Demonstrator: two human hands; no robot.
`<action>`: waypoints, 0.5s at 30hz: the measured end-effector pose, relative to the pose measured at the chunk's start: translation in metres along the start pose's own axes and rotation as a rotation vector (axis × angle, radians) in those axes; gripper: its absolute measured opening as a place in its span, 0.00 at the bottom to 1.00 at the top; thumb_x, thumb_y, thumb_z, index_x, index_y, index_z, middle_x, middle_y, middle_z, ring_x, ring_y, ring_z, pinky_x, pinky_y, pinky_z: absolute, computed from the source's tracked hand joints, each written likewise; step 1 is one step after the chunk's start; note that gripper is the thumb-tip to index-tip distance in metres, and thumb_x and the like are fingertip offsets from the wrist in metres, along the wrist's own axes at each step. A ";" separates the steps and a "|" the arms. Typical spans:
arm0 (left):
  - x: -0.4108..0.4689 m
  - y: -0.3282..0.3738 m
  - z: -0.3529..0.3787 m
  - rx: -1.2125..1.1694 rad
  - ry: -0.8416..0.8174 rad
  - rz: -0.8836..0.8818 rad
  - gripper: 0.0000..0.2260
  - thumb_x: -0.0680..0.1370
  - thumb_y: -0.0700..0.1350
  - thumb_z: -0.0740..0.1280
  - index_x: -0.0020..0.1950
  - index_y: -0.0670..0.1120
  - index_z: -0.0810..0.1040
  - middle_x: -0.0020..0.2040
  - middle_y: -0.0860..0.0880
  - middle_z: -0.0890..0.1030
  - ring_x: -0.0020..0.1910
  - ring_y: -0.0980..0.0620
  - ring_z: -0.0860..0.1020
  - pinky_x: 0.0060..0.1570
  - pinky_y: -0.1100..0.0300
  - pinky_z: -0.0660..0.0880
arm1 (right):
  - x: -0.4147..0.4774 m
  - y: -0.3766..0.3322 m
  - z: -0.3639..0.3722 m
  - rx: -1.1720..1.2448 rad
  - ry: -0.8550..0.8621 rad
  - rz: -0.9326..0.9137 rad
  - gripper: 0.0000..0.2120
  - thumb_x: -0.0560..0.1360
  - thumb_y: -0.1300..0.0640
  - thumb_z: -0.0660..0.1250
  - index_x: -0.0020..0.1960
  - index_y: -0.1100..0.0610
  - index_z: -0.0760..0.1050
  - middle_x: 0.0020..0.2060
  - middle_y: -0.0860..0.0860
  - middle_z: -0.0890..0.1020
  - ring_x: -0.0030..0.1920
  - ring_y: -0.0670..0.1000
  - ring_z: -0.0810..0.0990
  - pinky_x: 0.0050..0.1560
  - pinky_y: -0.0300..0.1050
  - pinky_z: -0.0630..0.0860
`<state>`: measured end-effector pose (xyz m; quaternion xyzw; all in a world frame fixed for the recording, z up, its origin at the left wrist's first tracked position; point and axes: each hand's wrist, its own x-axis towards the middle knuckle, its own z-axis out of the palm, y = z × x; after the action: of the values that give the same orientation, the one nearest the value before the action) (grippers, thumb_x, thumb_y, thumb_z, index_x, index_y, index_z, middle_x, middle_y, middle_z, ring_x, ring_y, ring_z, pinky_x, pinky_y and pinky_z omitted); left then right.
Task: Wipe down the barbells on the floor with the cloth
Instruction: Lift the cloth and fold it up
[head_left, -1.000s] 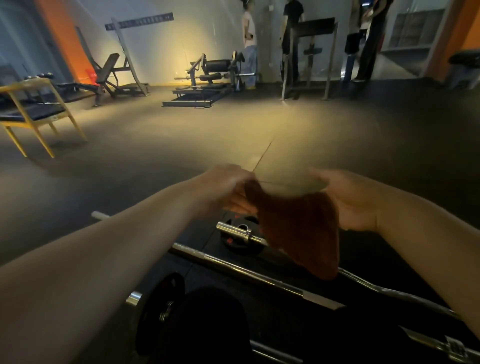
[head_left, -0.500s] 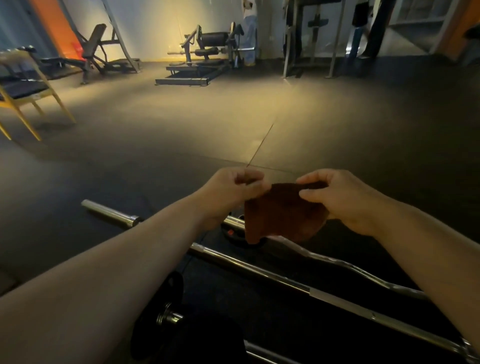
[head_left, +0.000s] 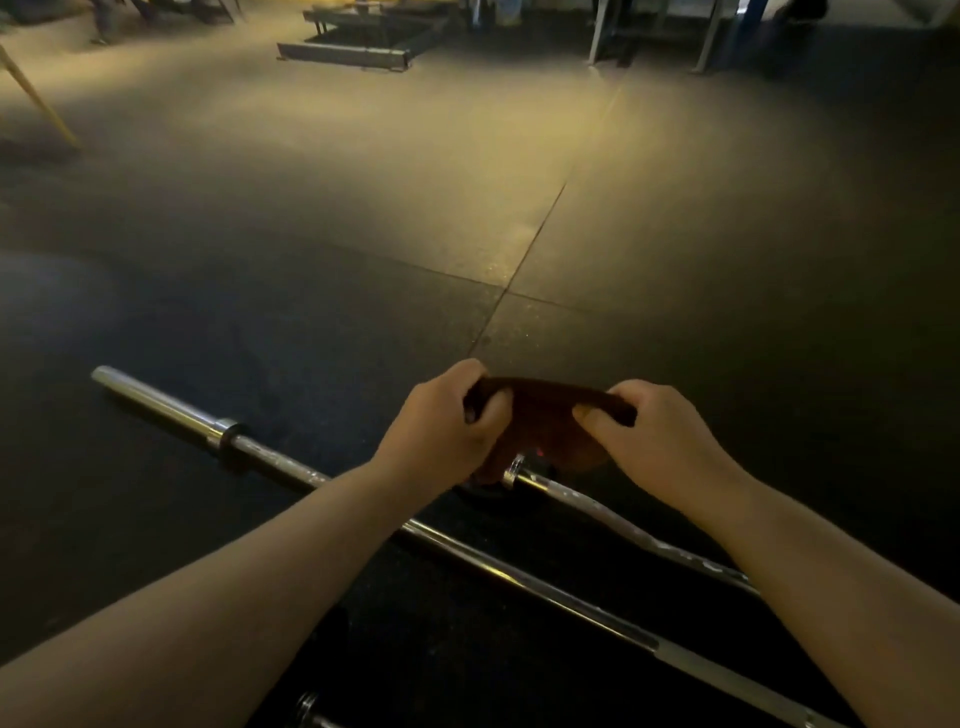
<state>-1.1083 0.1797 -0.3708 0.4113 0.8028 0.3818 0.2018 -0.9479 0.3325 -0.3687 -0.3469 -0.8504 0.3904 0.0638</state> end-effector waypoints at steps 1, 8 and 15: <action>0.003 0.008 -0.004 -0.059 0.048 -0.031 0.05 0.82 0.49 0.66 0.46 0.51 0.74 0.39 0.51 0.79 0.34 0.64 0.79 0.32 0.71 0.72 | 0.003 -0.011 0.002 0.103 0.041 0.030 0.06 0.81 0.48 0.66 0.52 0.51 0.78 0.46 0.48 0.84 0.43 0.43 0.84 0.43 0.37 0.80; -0.001 0.095 -0.052 -0.480 -0.289 -0.215 0.11 0.84 0.43 0.60 0.59 0.51 0.82 0.52 0.50 0.85 0.52 0.54 0.83 0.57 0.52 0.80 | -0.003 -0.107 -0.024 0.877 -0.130 0.320 0.26 0.75 0.37 0.66 0.64 0.54 0.75 0.54 0.53 0.85 0.54 0.53 0.86 0.57 0.54 0.81; -0.013 0.141 -0.133 -0.629 -0.054 -0.356 0.24 0.79 0.39 0.68 0.72 0.55 0.70 0.65 0.54 0.75 0.61 0.53 0.77 0.50 0.62 0.77 | -0.025 -0.188 -0.093 1.139 0.023 0.412 0.13 0.81 0.53 0.65 0.65 0.54 0.74 0.56 0.57 0.85 0.55 0.56 0.86 0.56 0.57 0.82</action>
<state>-1.1139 0.1622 -0.1775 0.1928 0.6993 0.5581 0.4029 -0.9956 0.2882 -0.1677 -0.4198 -0.4222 0.7848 0.1719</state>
